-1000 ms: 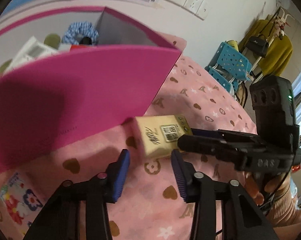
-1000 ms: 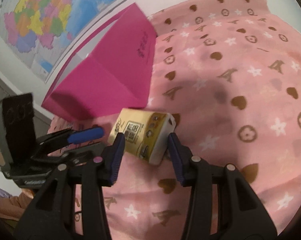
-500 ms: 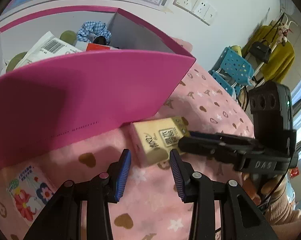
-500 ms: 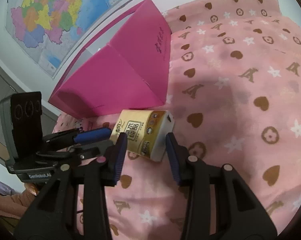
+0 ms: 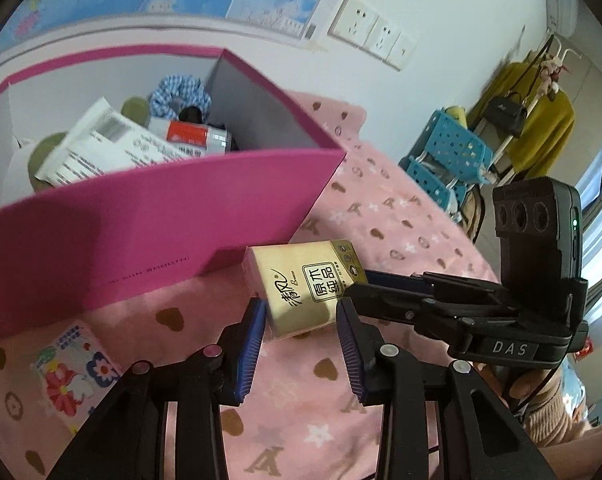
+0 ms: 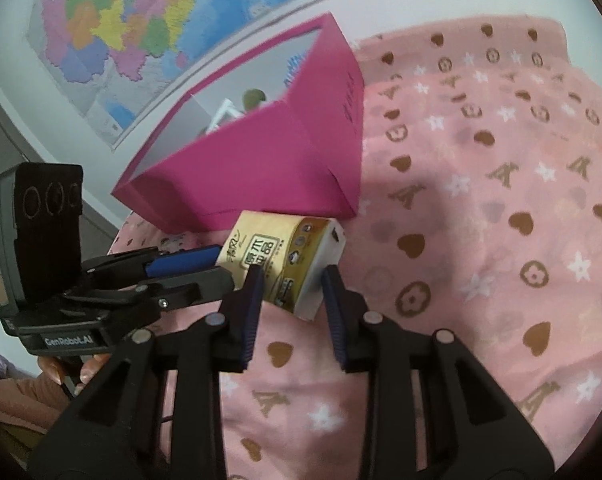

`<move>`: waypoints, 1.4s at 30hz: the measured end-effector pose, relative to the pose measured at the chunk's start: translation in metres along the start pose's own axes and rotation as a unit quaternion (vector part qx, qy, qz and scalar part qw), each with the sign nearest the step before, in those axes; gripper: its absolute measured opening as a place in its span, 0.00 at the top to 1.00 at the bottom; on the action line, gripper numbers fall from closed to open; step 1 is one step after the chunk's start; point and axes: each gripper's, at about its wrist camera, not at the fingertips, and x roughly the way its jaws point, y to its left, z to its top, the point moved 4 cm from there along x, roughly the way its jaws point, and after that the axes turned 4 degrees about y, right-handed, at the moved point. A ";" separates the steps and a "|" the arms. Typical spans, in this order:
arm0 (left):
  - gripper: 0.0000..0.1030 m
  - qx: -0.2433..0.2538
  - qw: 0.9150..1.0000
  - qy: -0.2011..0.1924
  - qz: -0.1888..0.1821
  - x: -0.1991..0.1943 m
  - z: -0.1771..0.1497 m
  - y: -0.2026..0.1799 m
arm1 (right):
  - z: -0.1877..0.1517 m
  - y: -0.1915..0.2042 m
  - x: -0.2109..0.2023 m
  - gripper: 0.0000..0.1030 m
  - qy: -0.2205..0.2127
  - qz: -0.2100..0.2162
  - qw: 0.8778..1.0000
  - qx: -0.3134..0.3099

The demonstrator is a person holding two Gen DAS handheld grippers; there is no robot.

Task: Organize soft objects
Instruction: 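Carry the yellow tissue box into the pink box and open the left gripper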

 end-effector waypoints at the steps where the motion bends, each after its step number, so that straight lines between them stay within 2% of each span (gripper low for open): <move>1: 0.65 -0.002 1.000 -0.005 -0.003 -0.004 0.001 -0.001 | 0.000 0.002 -0.002 0.67 -0.002 0.000 1.000 -0.004; 11: 0.64 0.015 0.999 -0.036 0.019 -0.031 0.006 -0.010 | 0.007 0.026 -0.019 0.67 -0.022 0.008 0.999 -0.039; 22: 0.63 0.033 0.996 -0.073 0.027 -0.058 0.021 -0.014 | 0.025 0.045 -0.033 0.67 -0.045 0.008 0.997 -0.070; 42: 0.61 0.030 0.993 -0.104 0.053 -0.067 0.056 -0.002 | 0.070 0.060 -0.031 0.67 -0.067 0.007 0.992 -0.105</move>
